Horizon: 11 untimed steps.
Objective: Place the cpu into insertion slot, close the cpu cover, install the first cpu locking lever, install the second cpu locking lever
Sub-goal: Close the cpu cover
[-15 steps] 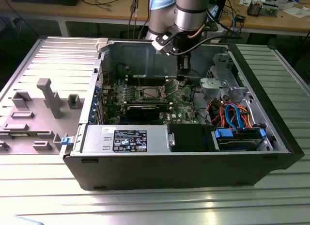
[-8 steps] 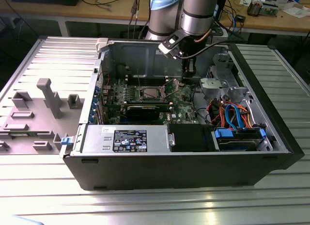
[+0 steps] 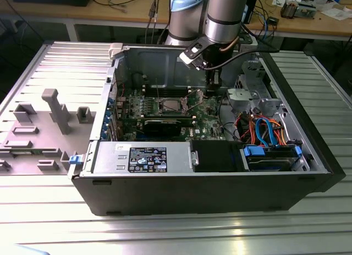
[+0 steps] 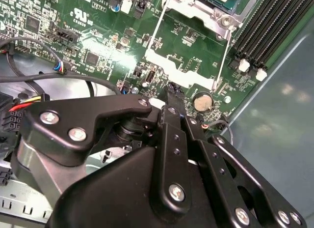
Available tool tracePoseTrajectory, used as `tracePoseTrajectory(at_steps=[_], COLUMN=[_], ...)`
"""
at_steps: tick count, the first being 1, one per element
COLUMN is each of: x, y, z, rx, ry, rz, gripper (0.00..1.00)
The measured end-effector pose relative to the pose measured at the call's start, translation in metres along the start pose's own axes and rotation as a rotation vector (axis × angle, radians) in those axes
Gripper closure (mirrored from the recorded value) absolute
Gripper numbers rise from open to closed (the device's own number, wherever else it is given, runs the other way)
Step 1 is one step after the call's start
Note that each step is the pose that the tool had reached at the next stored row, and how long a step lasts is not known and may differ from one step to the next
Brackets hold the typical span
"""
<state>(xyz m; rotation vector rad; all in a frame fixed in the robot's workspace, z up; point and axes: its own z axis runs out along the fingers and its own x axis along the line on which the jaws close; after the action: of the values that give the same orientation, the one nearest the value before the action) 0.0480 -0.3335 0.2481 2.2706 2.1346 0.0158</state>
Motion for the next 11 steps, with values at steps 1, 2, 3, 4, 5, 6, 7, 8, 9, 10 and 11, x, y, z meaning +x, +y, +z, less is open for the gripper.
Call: tracePoseTrajectory(at_steps=[1, 2, 3, 4, 5, 6, 7, 8, 9, 10, 11], x=[0.0000, 0.0000, 0.0000, 0.0000, 0.0000, 0.0000, -0.0001, -0.0001, -0.0001, -0.0001, -0.0003], y=[0.0000, 0.0000, 0.0000, 0.0000, 0.0000, -0.0001, -0.0003, -0.0007, -0.0011, -0.0021, -0.0038], z=[0.0000, 0.0000, 0.0000, 0.0000, 0.0000, 0.0000, 0.0000, 0.0000, 0.0000, 0.0000, -0.0001], rx=[0.0000, 0.0000, 0.0001, 0.0002, 0.0002, 0.0001, 0.0001, 0.0001, 0.0001, 0.0002, 0.0002], ry=[0.0000, -0.0001, -0.0001, 0.0000, -0.0001, 0.0000, -0.0001, 0.0000, 0.0001, 0.0000, -0.0001], rz=[0.000, 0.000, 0.000, 0.000, 0.000, 0.000, 0.000, 0.000, 0.000, 0.000, 0.000], gripper=[0.89, 0.89, 0.89, 0.89, 0.89, 0.89, 0.89, 0.89, 0.89, 0.89, 0.89])
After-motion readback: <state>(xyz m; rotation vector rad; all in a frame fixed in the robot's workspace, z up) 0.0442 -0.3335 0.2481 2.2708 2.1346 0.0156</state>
